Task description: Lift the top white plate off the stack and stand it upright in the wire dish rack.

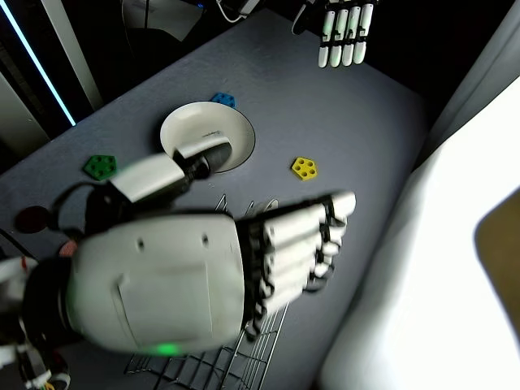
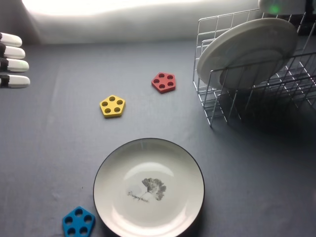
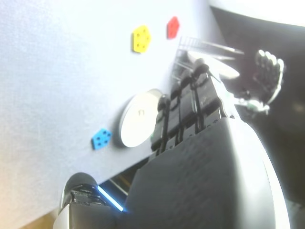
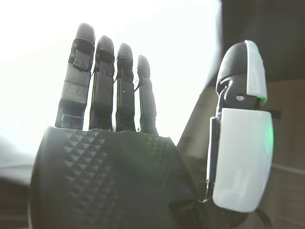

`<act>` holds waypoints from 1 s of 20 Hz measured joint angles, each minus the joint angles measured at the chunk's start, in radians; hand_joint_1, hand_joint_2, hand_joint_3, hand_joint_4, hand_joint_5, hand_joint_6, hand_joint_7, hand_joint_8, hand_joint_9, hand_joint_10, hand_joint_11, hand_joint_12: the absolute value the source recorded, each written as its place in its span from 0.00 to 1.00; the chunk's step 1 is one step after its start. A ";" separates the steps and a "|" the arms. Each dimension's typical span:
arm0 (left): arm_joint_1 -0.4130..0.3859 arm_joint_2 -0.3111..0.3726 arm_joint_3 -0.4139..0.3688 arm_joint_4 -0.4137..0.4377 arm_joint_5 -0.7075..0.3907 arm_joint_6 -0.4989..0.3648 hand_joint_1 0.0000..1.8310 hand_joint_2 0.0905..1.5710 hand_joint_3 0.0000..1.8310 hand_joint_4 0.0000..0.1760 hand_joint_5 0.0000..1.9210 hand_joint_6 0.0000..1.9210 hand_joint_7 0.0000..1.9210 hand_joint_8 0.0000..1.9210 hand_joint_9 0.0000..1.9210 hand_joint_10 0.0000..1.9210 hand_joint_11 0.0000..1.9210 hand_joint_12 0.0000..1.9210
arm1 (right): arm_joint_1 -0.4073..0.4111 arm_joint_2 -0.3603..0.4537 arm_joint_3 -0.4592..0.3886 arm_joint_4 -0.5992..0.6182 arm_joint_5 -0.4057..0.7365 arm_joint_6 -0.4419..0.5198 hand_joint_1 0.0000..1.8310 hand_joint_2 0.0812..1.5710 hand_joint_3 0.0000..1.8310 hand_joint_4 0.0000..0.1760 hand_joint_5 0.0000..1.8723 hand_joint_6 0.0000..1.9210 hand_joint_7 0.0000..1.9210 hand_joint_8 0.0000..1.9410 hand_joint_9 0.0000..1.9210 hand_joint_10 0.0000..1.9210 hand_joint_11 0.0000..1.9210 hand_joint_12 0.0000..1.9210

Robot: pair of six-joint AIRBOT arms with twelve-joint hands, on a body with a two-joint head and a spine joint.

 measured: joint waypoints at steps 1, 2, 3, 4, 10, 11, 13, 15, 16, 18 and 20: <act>0.000 0.000 0.000 0.000 -0.003 0.000 0.01 0.55 0.00 0.00 0.04 0.00 0.04 0.00 0.04 0.00 0.06 0.00 | 0.010 0.011 -0.020 0.004 0.026 -0.071 0.46 0.57 0.00 0.06 0.19 0.00 0.20 0.00 0.21 0.00 0.24 0.00; 0.000 0.000 0.000 0.000 -0.006 0.000 0.02 0.55 0.00 0.00 0.04 0.00 0.04 0.00 0.04 0.00 0.06 0.00 | 0.016 0.018 -0.032 0.005 0.042 -0.115 0.46 0.57 0.00 0.07 0.20 0.00 0.20 0.00 0.21 0.00 0.24 0.00; 0.002 0.000 0.000 0.000 -0.006 0.000 0.02 0.55 0.00 0.00 0.04 0.00 0.04 0.00 0.04 0.00 0.06 0.00 | 0.019 0.026 -0.043 -0.001 0.052 -0.167 0.47 0.57 0.00 0.06 0.20 0.00 0.20 0.00 0.20 0.00 0.23 0.00; 0.002 0.000 0.000 0.001 -0.005 0.000 0.02 0.55 0.00 0.00 0.04 0.00 0.05 0.00 0.05 0.00 0.07 0.00 | 0.019 0.032 -0.055 -0.003 0.052 -0.252 0.45 0.55 0.00 0.09 0.20 0.00 0.21 0.00 0.22 0.01 0.24 0.01; 0.002 0.004 0.000 0.000 -0.005 0.000 0.01 0.55 0.00 0.00 0.04 0.00 0.05 0.00 0.04 0.00 0.05 0.00 | -0.003 0.070 -0.123 -0.044 0.045 -0.584 0.37 0.56 0.00 0.02 0.14 0.00 0.15 0.00 0.16 0.00 0.20 0.00; 0.002 0.004 0.000 0.000 -0.005 0.001 0.02 0.55 0.00 0.00 0.03 0.00 0.04 0.00 0.04 0.00 0.05 0.00 | -0.014 0.080 -0.150 -0.072 0.044 -0.648 0.34 0.56 0.00 0.03 0.14 0.00 0.14 0.00 0.16 0.00 0.20 0.00; 0.002 0.004 0.000 0.000 -0.006 0.001 0.01 0.55 0.00 0.00 0.04 0.00 0.04 0.00 0.04 0.00 0.06 0.01 | -0.037 0.096 -0.195 -0.101 0.060 -0.723 0.33 0.55 0.00 0.00 0.14 0.00 0.15 0.00 0.17 0.01 0.20 0.00; 0.002 0.004 0.000 0.000 -0.005 0.001 0.02 0.55 0.00 0.00 0.04 0.00 0.05 0.00 0.05 0.00 0.06 0.01 | -0.044 0.106 -0.225 -0.135 0.091 -0.747 0.32 0.55 0.00 0.00 0.12 0.00 0.15 0.00 0.17 0.01 0.20 0.00; 0.002 0.004 0.000 0.001 -0.005 0.000 0.01 0.55 0.00 0.00 0.03 0.00 0.03 0.00 0.03 0.00 0.05 0.00 | -0.044 0.109 -0.233 -0.138 0.100 -0.747 0.31 0.55 0.00 0.00 0.11 0.00 0.15 0.00 0.18 0.01 0.20 0.00; 0.002 0.005 0.000 -0.001 -0.005 0.001 0.01 0.55 0.00 0.00 0.03 0.00 0.03 0.00 0.03 0.00 0.05 0.00 | -0.044 0.121 -0.248 -0.140 0.110 -0.748 0.27 0.57 0.00 0.00 0.10 0.00 0.16 0.00 0.18 0.00 0.20 0.00; 0.003 0.005 0.000 0.000 -0.005 0.001 0.01 0.55 0.00 0.00 0.04 0.00 0.05 0.01 0.04 0.00 0.05 0.00 | -0.050 0.138 -0.266 -0.146 0.116 -0.750 0.18 0.58 0.01 0.00 0.09 0.00 0.13 0.00 0.14 0.00 0.17 0.00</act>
